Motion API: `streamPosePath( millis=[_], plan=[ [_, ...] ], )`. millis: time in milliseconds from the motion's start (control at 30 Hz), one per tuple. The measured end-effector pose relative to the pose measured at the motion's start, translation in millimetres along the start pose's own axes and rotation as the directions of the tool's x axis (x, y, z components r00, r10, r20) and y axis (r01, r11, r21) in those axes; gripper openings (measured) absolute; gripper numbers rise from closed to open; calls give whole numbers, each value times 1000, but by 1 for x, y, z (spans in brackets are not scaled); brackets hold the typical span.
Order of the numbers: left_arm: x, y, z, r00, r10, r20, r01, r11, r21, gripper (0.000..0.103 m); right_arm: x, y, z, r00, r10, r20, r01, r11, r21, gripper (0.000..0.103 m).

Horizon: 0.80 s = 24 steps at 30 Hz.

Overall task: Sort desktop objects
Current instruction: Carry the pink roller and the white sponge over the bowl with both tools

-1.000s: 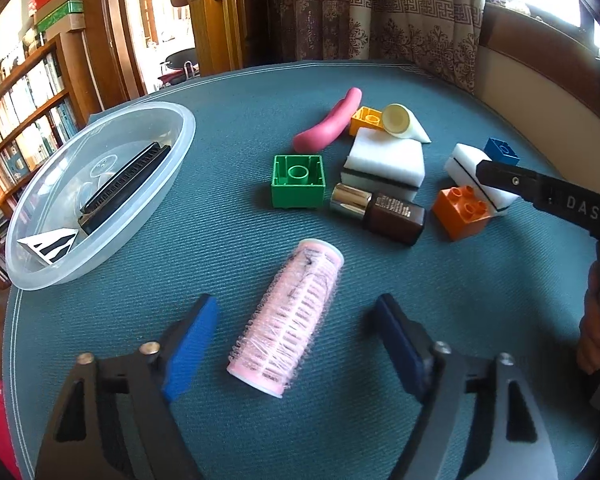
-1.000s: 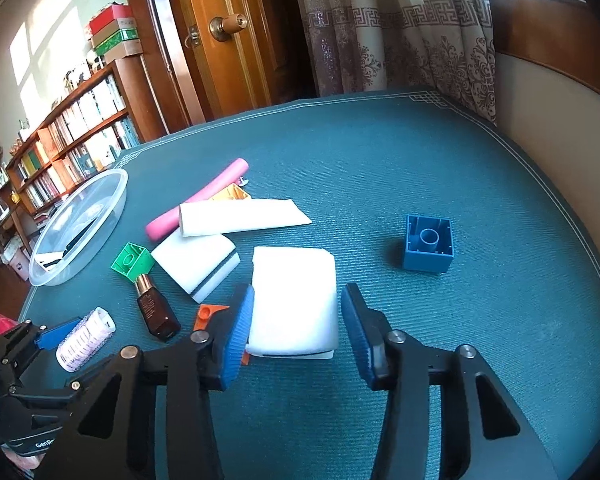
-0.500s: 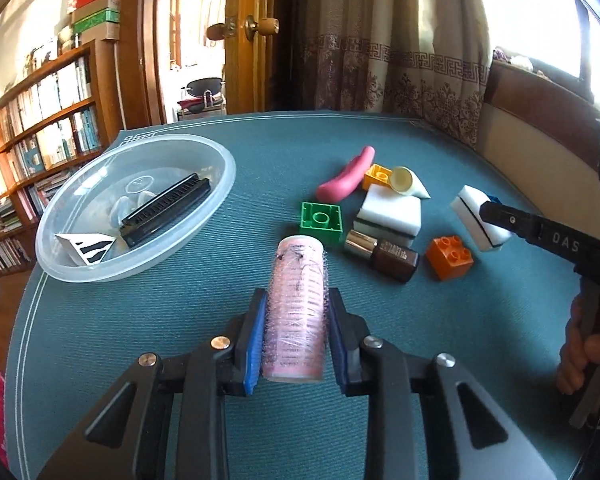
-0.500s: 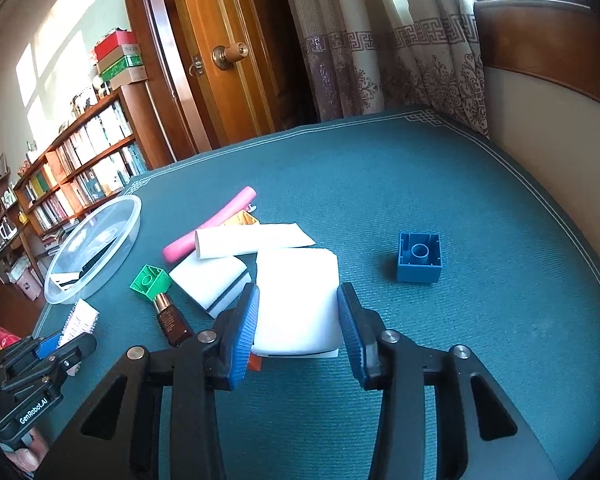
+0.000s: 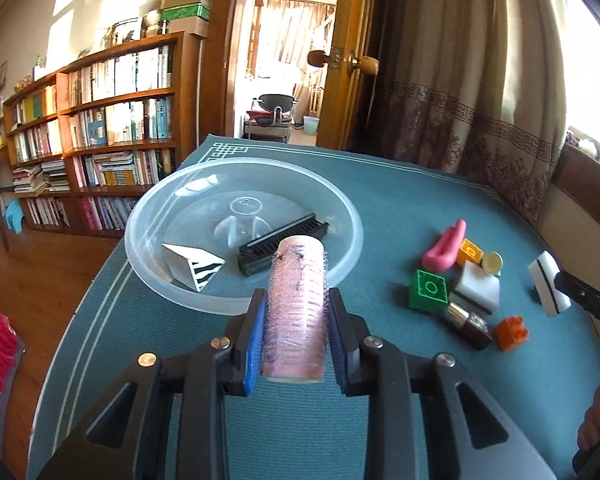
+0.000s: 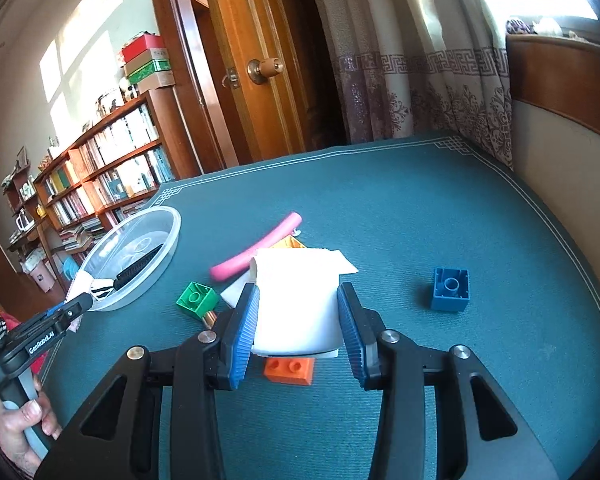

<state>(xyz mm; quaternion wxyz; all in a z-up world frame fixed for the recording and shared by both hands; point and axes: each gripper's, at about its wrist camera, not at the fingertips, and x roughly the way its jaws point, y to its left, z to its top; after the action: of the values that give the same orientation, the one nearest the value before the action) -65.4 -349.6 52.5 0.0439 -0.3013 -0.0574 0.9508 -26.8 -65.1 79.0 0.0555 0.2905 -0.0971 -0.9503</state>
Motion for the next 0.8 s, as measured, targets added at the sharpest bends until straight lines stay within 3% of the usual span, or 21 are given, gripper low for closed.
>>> streamPosePath(
  millis=[333, 800],
  plan=[
    [10, 25, 16, 998, 66, 7, -65, 996, -64, 32, 21, 43, 20, 996, 79, -37, -82, 994, -70, 43],
    [39, 48, 57, 990, 142, 6, -140, 982, -129, 33, 85, 125, 40, 978, 190, -86, -200, 973, -120, 43]
  ],
)
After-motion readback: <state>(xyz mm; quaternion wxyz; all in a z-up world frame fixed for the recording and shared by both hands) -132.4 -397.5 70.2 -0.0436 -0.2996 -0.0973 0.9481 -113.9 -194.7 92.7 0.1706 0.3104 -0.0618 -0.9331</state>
